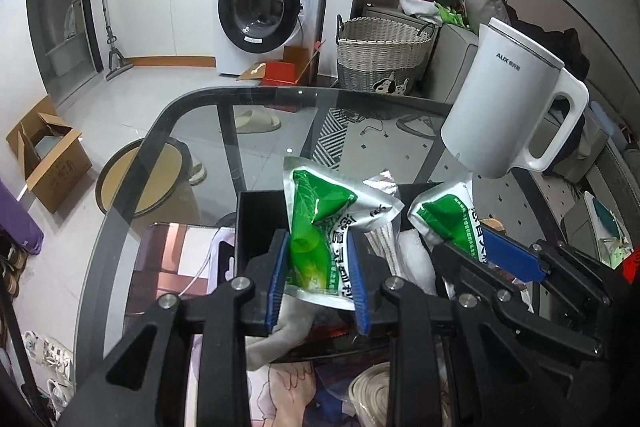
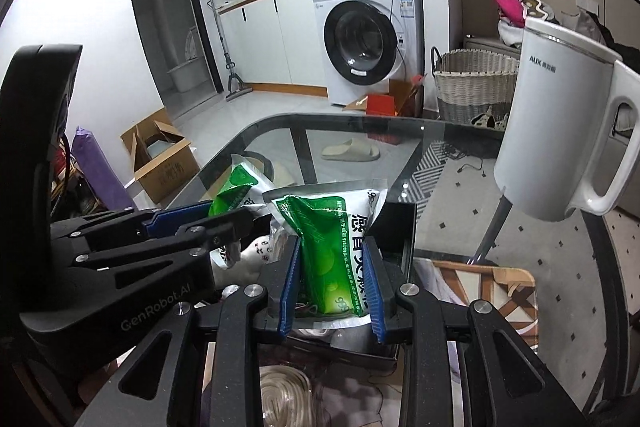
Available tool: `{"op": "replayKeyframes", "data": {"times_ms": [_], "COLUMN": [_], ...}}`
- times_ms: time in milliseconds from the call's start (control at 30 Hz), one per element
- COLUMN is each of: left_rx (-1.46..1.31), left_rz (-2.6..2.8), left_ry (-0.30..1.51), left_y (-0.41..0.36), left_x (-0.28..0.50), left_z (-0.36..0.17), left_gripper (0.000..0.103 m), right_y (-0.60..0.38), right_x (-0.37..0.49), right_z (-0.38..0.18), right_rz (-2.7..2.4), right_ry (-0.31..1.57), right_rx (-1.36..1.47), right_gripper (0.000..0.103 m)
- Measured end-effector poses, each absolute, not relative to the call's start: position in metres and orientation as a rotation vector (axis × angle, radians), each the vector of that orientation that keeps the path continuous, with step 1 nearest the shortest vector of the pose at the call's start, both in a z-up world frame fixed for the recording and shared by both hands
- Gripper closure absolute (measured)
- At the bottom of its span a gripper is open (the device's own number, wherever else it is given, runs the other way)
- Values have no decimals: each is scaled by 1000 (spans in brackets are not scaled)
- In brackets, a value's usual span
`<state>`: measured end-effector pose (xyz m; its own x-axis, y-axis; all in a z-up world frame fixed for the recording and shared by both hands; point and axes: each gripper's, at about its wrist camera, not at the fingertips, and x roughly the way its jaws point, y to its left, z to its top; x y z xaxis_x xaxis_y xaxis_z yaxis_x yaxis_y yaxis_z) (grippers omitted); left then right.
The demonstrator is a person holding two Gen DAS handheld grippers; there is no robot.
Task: Organize soft objects
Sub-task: 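Open the left tool over the box while the right tool drops its sachet in too, then lower the left tool to the white cable while the right tool lowers to the rope bag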
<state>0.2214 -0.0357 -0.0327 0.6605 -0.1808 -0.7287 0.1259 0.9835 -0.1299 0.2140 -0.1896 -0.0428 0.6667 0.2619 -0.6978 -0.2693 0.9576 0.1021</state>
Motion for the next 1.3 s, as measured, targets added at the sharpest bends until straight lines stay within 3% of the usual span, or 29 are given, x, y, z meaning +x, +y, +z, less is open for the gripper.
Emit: {"op": "replayKeyframes", "data": {"times_ms": [200,500,667,1300], "left_rx": [-64,-69,-85,-26], "left_rz": [-164,-163,-173,-252], "left_ry": [827,811,807,785], "left_y": [-36,-33,-31,-26], "left_x": [221,218,217,162], "left_z": [-31,-26,-23,15], "left_gripper": [68,66,65,51], "right_y": [-192,-193,-196,-204], "right_x": [218,217,216,168], "right_z": [-45,-44,-43,-1], "right_rz": [284,276,248,322], "right_ry": [813,832,820,808], "right_rx": [5,32,40,70], "right_gripper": [71,69,62,61]}}
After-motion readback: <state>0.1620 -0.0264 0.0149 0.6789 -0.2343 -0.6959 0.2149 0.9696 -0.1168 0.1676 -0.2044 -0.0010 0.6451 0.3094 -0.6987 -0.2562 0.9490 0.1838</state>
